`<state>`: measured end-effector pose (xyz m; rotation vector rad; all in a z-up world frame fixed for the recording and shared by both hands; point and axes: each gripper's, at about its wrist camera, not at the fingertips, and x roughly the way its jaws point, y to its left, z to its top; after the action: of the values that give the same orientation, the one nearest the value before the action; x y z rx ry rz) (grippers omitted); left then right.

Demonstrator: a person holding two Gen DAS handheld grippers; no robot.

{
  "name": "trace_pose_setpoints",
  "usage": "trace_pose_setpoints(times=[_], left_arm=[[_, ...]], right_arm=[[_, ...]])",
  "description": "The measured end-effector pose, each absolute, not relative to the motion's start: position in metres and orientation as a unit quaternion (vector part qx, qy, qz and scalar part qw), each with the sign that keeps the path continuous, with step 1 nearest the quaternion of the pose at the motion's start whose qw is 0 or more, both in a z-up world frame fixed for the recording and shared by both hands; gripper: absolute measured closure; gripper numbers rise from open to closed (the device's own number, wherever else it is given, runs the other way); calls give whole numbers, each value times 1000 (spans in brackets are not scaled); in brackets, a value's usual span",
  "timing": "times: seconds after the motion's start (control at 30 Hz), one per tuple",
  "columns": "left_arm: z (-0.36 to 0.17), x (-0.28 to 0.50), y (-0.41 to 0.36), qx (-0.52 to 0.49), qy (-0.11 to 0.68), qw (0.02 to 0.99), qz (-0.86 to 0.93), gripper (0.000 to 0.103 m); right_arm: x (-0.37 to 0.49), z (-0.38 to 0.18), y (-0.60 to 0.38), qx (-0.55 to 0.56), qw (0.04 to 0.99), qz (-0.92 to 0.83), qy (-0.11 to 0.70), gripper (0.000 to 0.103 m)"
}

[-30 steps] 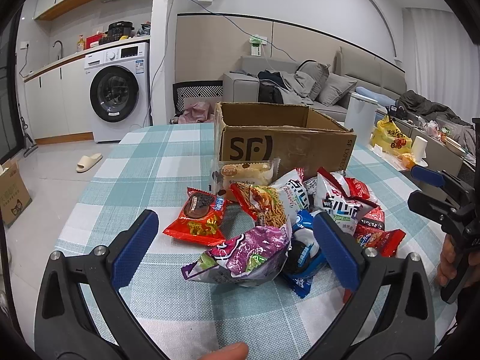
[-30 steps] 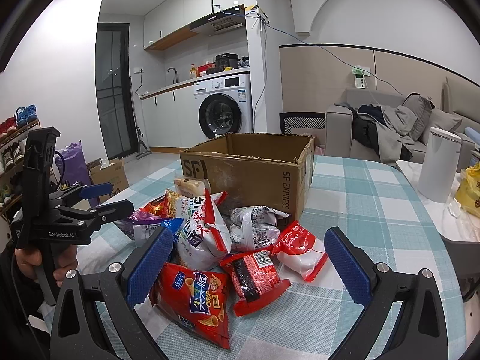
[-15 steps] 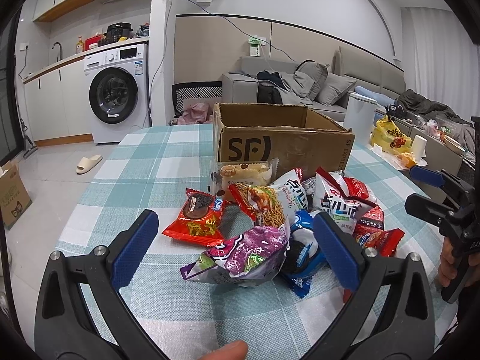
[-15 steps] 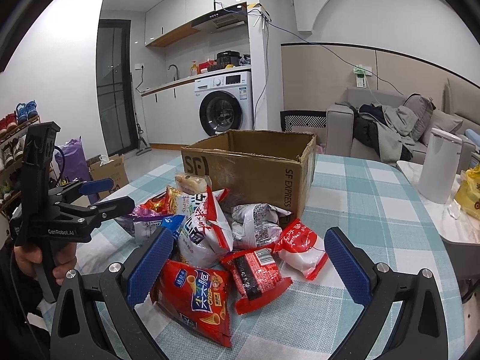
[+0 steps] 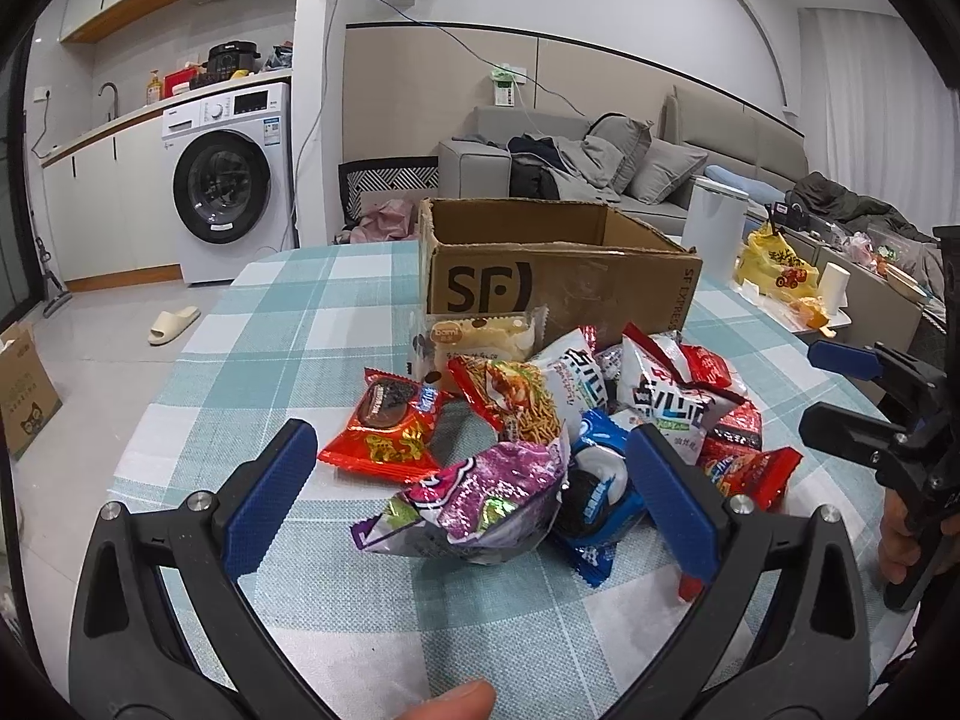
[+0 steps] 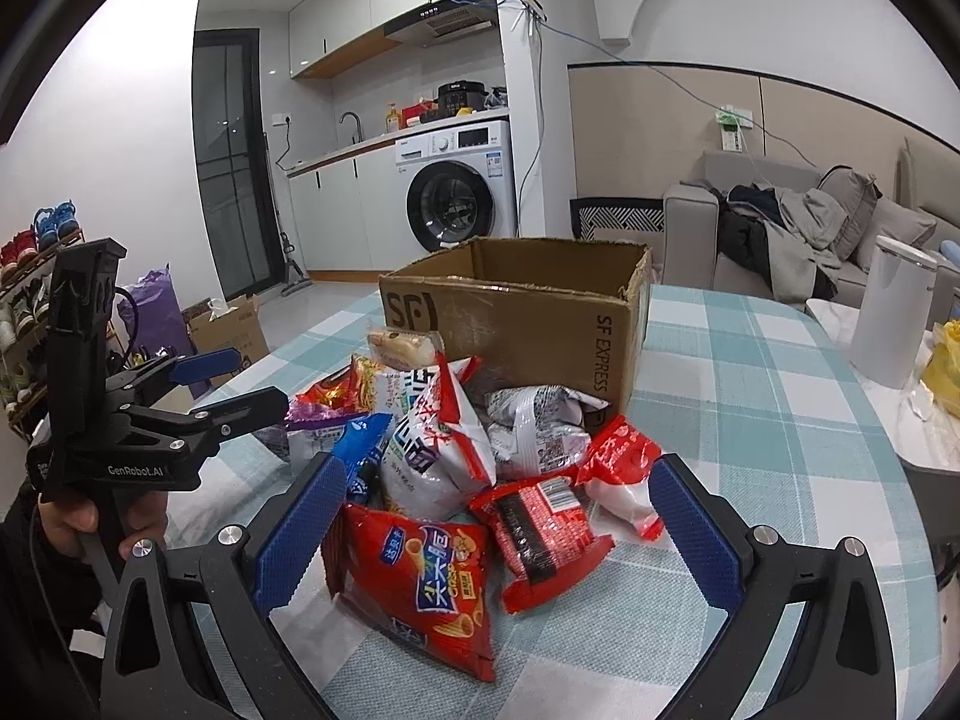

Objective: Organize snacks
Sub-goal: 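Grasp the purple chip bag with the left gripper while the right gripper grasps the red crisp bag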

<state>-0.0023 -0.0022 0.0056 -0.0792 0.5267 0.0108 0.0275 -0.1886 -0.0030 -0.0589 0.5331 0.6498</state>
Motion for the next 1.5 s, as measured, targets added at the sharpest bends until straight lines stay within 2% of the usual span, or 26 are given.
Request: trace_pose_setpoints(times=[0.33, 0.77, 0.97, 1.13, 1.3, 1.5], left_arm=[[-3, -1, -12, -27, 291, 956, -17, 0], [-19, 14, -27, -21, 344, 938, -42, 0], [-21, 16, -28, -24, 345, 937, -55, 2], [-18, 14, -30, -16, 340, 938, -59, 9], [-19, 15, -29, -10, 344, 937, -57, 10], [-24, 23, -17, -28, 357, 932, -49, 11]], right_arm=[[30, -8, -189, 11, 892, 336, 302, 0], [24, -26, -174, -8, 861, 358, 362, 1], [21, -33, -165, -16, 841, 382, 382, 15], [29, -43, -158, -15, 828, 377, 414, 16], [37, -51, -155, -1, 822, 366, 436, 16], [42, -52, -151, 0, 821, 360, 444, 22]])
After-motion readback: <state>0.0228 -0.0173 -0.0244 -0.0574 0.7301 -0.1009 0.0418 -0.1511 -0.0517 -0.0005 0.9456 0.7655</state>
